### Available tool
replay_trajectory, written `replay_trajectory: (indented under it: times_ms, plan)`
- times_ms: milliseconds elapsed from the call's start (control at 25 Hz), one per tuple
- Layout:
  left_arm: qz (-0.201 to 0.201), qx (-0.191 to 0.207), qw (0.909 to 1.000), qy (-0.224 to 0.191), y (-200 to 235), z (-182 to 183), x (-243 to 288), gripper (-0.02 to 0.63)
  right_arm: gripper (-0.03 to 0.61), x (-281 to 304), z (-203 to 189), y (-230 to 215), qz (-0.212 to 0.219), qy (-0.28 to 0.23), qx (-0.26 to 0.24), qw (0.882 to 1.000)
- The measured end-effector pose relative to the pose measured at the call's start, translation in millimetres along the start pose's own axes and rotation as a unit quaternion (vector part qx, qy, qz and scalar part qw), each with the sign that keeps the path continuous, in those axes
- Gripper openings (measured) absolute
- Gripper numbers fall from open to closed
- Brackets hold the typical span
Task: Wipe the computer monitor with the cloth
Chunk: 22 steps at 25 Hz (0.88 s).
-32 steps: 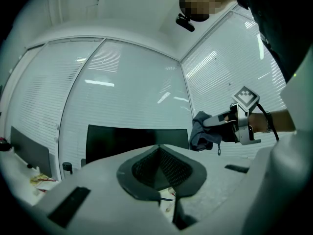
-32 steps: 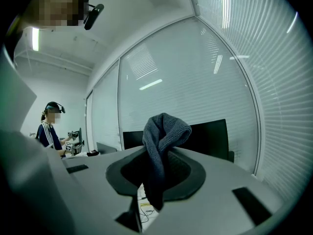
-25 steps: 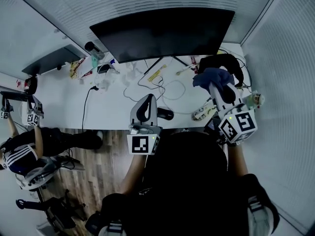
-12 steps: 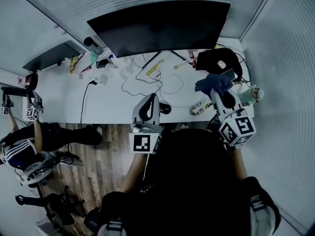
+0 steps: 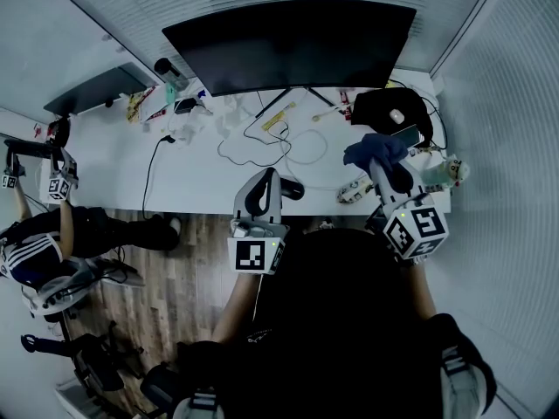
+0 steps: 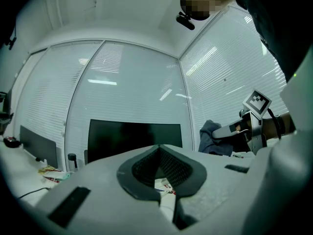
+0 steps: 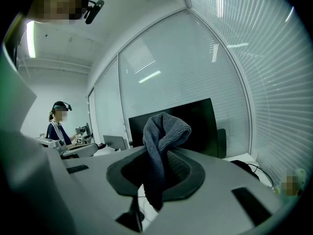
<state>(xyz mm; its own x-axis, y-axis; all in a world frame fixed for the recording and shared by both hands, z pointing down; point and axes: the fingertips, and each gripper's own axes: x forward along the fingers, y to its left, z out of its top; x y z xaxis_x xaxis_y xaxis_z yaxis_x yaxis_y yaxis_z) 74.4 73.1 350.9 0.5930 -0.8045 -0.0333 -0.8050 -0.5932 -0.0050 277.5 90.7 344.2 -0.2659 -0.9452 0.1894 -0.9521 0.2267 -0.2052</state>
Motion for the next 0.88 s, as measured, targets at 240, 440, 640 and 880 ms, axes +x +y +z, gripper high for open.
replay_trajectory:
  times_ms: [240, 440, 640, 880]
  plan:
    - [0.019, -0.005, 0.9998, -0.002, 6.0, 1.5, -4.1, 0.008, 0.063, 4.0, 0.6, 4.2, 0.009, 0.001, -0.004, 1.000]
    - [0.020, -0.001, 0.9998, -0.005, 5.8, 1.4, -4.3, 0.008, 0.063, 4.8, 2.7, 4.9, 0.013, -0.002, -0.008, 1.000]
    - [0.023, -0.003, 0.9997, -0.006, 5.0, 0.9, -0.7, 0.008, 0.063, 6.5, 1.6, 1.1, 0.014, 0.001, -0.008, 1.000]
    - [0.024, -0.005, 0.9996, -0.009, -1.3, 1.7, 4.0, 0.008, 0.063, 6.6, -0.1, -4.5, 0.016, 0.000, -0.007, 1.000]
